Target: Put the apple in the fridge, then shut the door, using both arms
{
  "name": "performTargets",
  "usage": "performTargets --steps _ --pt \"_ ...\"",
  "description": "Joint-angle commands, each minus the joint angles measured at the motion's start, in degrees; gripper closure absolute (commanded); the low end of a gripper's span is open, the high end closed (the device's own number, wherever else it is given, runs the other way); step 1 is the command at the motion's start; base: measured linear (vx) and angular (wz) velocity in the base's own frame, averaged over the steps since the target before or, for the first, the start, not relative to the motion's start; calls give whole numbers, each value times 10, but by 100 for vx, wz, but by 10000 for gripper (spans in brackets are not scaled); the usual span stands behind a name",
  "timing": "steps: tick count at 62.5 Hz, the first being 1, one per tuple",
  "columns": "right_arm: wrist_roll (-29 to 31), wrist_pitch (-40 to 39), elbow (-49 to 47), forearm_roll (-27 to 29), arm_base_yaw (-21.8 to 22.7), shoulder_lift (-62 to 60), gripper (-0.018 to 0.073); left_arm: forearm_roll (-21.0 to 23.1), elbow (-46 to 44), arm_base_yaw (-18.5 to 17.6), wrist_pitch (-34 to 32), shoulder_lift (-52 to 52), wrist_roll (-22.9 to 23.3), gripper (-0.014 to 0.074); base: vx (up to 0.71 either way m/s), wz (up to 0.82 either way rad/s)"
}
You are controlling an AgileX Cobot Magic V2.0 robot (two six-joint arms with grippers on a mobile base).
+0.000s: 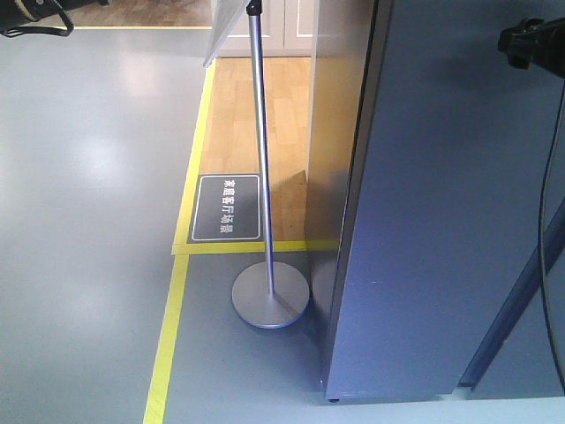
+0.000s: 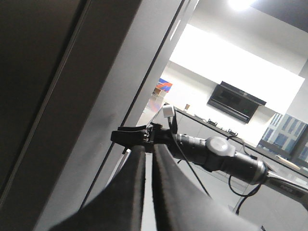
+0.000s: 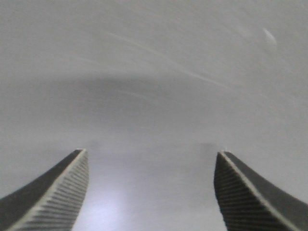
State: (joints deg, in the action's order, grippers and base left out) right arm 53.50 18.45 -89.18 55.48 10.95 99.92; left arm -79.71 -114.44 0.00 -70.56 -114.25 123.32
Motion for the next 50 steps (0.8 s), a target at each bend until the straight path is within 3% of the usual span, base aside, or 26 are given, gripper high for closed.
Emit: performTargets --steps 1,11,19,27,33,42,50 --pt "6 25 -20 4 4 -60 80 48 -17 0 -87 34 0 570 0 0" --pt "6 123 -20 3 4 -118 207 48 -17 0 -87 47 0 570 0 0" --pt "7 217 -20 5 4 -166 384 41 -17 0 -87 71 0 570 0 0" --pt "23 319 -19 5 4 -217 573 -9 -17 0 -87 106 0 570 0 0" --pt "35 381 -19 16 4 -256 571 -82 -17 0 -87 145 0 570 0 0" --pt "50 449 -5 20 4 -320 566 -228 -13 0 -87 217 0 579 0 0" --pt "79 442 71 20 4 -399 564 -227 50 0 -86 288 0 605 0 0"
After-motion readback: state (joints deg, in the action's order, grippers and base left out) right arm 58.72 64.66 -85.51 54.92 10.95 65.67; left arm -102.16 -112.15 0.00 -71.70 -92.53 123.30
